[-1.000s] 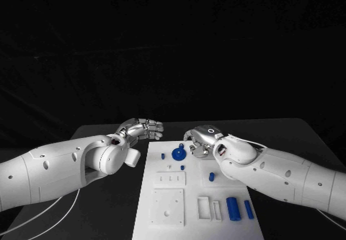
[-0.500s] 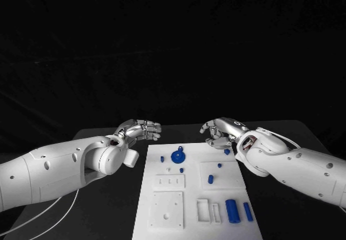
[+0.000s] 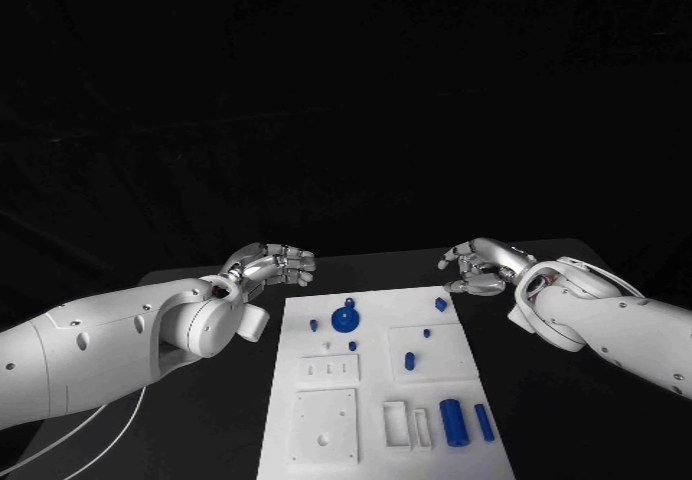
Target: Assemble the parts on the task board
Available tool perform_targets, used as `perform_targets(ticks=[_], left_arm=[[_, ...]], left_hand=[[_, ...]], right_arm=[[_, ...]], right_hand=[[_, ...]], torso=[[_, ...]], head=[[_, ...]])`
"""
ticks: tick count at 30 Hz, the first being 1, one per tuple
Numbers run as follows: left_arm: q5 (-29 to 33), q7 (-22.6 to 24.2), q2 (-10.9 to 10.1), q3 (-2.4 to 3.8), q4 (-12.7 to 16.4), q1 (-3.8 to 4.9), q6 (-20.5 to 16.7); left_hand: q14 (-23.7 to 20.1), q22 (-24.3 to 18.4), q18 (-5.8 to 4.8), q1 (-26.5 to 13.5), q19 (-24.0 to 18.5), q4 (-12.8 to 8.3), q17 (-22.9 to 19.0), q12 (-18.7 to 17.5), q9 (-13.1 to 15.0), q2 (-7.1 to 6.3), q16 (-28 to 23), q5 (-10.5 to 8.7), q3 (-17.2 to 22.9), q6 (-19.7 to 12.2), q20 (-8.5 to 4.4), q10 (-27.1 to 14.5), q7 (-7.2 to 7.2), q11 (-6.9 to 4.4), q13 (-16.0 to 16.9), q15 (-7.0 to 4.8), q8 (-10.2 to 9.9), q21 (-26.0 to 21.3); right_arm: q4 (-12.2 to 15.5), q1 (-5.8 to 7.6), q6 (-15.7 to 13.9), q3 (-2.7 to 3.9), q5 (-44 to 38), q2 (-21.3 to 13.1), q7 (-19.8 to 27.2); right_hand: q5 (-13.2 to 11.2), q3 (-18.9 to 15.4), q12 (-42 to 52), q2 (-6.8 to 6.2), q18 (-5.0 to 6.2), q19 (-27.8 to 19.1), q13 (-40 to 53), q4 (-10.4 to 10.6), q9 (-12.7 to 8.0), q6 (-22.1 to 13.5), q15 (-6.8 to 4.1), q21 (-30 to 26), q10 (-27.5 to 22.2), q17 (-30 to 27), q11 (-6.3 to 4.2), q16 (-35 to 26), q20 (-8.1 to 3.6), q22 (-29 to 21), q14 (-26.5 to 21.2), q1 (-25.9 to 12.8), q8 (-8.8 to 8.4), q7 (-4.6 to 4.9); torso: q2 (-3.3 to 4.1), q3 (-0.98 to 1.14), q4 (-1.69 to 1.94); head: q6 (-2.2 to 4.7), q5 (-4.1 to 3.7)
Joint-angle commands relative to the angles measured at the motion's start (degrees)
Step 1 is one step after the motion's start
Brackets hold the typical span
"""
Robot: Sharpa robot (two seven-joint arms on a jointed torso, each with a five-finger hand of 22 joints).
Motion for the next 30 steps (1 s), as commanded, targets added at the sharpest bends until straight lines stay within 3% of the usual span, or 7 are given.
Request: perform_targets(ticks=[1, 5, 15, 23, 30], left_arm=[[-0.31, 1.03, 0.05, 0.03, 0.08, -0.1, 1.43], [-0.16, 1.04, 0.0, 0.03, 0.01, -0.17, 1.48], [0.11, 1.05, 0.07, 0.03, -0.01, -0.24, 1.69], [0.11, 1.06, 0.26, 0.03, 0.18, -0.29, 1.81], [0.11, 1.06, 0.2, 0.04, 0.38, -0.29, 1.85]], left_hand=[[0.02, 1.22, 0.59, -0.5, -0.36, 0.38, 0.07, 0.24, 0.08, -0.07, -0.14, 0.03, 0.08, 0.01, 0.16, 0.33, 0.9, -0.03, 0.06, 0.26, 0.0, 0.21], [0.03, 1.22, 0.59, -0.51, -0.36, 0.38, 0.07, 0.23, 0.09, -0.07, -0.13, 0.02, 0.07, 0.01, 0.16, 0.33, 0.89, -0.04, 0.05, 0.26, 0.0, 0.21], [0.03, 1.2, 0.59, -0.51, -0.37, 0.32, 0.09, 0.04, 0.08, -0.06, -0.12, 0.03, 0.06, -0.14, 0.15, 0.1, 0.93, 0.01, -0.05, 0.25, -0.1, 0.22], [0.01, 1.2, 0.58, -0.51, -0.38, 0.3, 0.09, -0.03, 0.08, -0.04, -0.13, 0.04, 0.06, -0.21, 0.15, 0.01, 0.96, 0.04, -0.09, 0.25, -0.14, 0.22], [0.0, 1.2, 0.58, -0.5, -0.39, 0.28, 0.09, -0.07, 0.08, -0.04, -0.14, 0.05, 0.07, -0.26, 0.15, -0.03, 0.98, 0.05, -0.12, 0.25, -0.17, 0.22]], right_arm=[[-1.95, 0.0, 3.58, 0.0, 2.71, 0.45, 2.85], [-4.58, -0.3, 5.1, 0.0, 2.72, 0.89, 3.1], [-9.1, -1.68, 6.82, -0.01, 2.75, 2.77, 3.64], [-10.09, -2.0, 8.79, -0.03, 2.0, 3.65, 3.72], [-10.56, -2.35, 11.08, -0.08, 1.69, 4.21, 3.52]], right_hand=[[0.41, -0.56, -0.15, 0.49, 5.8, -0.46, -0.08, -0.28, 0.02, 0.91, 0.03, -0.42, -1.75, 0.06, 1.04, -0.31, 0.01, 0.84, -0.4, 0.58, -0.11, 1.31], [1.48, -0.44, -0.18, 0.61, 5.8, -0.71, -0.11, -0.23, 0.0, 0.88, 0.08, -0.57, -1.92, 0.08, 1.09, -0.42, 0.11, 0.85, -0.49, 2.11, -0.13, 1.35], [2.1, 0.13, -0.17, 1.11, 5.8, -1.34, -0.1, -0.42, -0.1, 0.75, 0.2, -0.73, -2.39, 0.16, 1.2, -0.6, 0.47, 0.97, -0.78, 4.69, -0.26, 1.45], [1.98, 1.04, -0.27, 1.26, 5.8, -2.4, 0.0, -0.43, -0.26, -0.28, -1.36, -0.79, -3.49, 0.23, -0.49, -1.02, 1.12, 1.15, -1.48, 6.57, -0.6, -0.41], [2.52, 1.77, -0.21, 1.26, 5.8, -2.6, 0.04, -0.46, -0.26, -0.65, -1.9, -0.7, -3.67, 0.3, -1.07, -1.06, 1.25, 1.16, -1.57, 7.23, -0.62, -1.02]], torso=[[-0.01, 0.21, -0.14], [0.03, 0.13, -0.01], [0.07, -0.04, -0.07], [0.07, -0.15, 0.07], [0.08, -0.14, -0.04]], head=[[0.02, -1.04], [-0.39, -2.26], [-0.81, -2.97], [-0.93, -3.83], [-1.41, -3.53]])
